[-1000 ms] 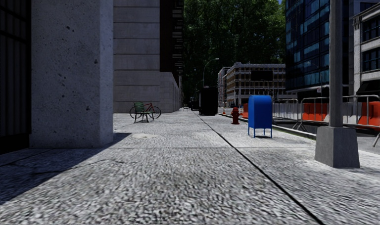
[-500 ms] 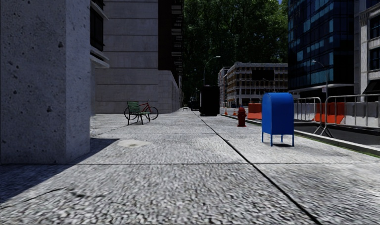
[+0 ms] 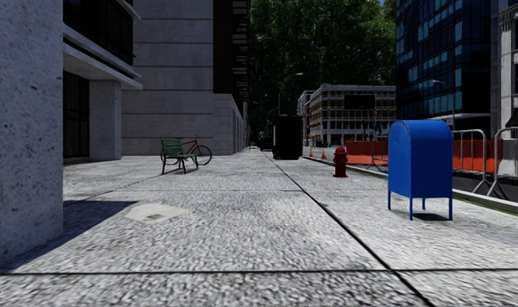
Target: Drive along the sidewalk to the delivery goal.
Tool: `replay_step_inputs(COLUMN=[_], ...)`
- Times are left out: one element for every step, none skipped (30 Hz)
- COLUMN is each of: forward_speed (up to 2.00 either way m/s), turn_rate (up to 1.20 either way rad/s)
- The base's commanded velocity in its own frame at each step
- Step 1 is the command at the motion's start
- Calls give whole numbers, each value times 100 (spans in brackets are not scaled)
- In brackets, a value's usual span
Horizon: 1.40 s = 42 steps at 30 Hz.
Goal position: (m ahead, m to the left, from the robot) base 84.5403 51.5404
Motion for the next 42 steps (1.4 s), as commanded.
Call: replay_step_inputs(forward_speed=[200, 200, 200, 200, 200, 200, 200, 200, 200, 200, 200, 200, 200, 200, 200, 200, 200, 200, 200, 200, 200, 200, 200, 200, 200, 200, 200, 200, 200, 200, 200, 200, 200, 200, 200, 200, 200, 200, 200, 200, 200, 200], turn_rate=[0, 0, 0, 0, 0, 0, 0, 0, 0, 0, 0, 0, 0, 0, 0, 0, 0, 0, 0, 0, 0, 0, 0, 0, 0, 0, 0, 0, 0, 0, 0, 0, 0, 0, 0, 0, 0, 0, 0, 0, 0, 0])
